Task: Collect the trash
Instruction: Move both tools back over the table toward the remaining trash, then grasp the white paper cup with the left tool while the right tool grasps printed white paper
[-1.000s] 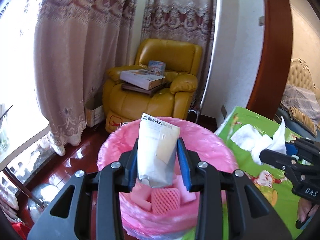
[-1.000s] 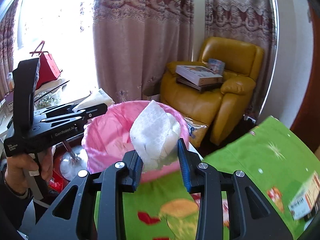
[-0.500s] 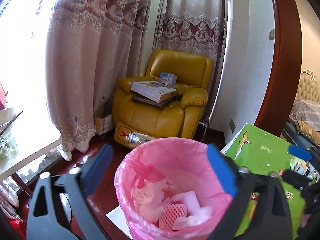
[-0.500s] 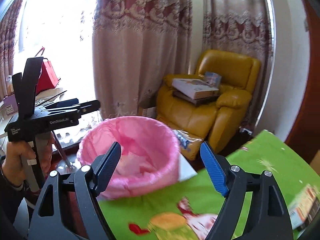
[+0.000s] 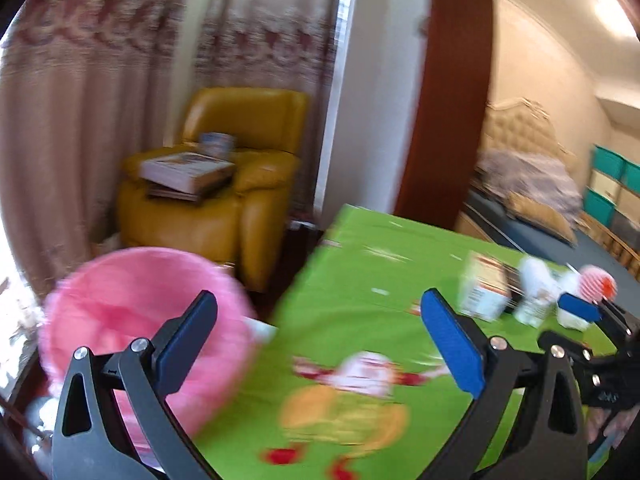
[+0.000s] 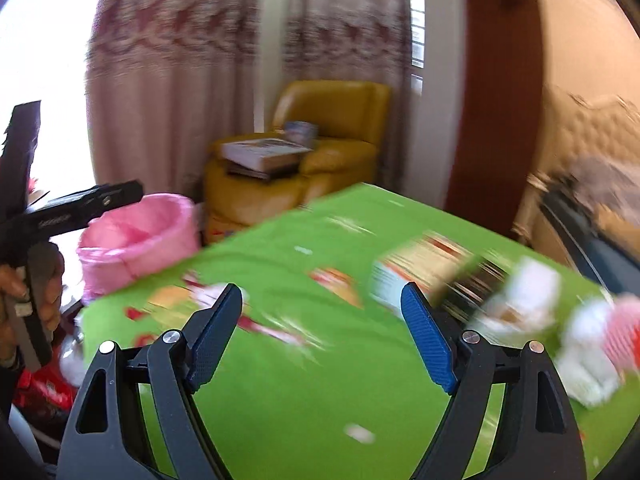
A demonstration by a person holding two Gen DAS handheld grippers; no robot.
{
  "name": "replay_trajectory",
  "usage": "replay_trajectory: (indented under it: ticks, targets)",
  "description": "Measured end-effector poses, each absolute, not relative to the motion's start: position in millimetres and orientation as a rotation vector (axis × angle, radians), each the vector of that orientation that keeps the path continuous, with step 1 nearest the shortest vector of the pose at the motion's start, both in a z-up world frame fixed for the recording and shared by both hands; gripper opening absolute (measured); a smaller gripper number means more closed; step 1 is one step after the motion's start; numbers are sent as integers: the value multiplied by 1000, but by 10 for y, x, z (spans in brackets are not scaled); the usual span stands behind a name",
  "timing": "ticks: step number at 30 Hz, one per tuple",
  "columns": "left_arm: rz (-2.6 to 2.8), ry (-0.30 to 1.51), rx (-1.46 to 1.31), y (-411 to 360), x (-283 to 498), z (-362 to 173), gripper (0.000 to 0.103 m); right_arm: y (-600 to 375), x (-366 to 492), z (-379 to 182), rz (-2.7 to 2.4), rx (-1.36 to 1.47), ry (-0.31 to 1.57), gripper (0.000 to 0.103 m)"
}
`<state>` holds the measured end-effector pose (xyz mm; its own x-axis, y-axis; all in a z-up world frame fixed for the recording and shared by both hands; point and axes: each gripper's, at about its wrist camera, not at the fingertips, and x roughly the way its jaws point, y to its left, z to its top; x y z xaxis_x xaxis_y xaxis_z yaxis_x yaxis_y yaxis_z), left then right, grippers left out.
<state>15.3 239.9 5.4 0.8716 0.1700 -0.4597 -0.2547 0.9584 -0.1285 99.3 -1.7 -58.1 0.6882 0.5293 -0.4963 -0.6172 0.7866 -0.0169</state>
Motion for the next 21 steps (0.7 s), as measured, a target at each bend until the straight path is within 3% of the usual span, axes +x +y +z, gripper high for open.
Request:
replay_trajectory:
  ticks: [11,21]
  targets:
    - [-67,578,-151,659,1133,-333,98,-1605,1232,-765,331,-52,561,77]
    - [-132,646,-111,-92,1731,-508,98,-2132,1816,-1034,255,-1,699,77]
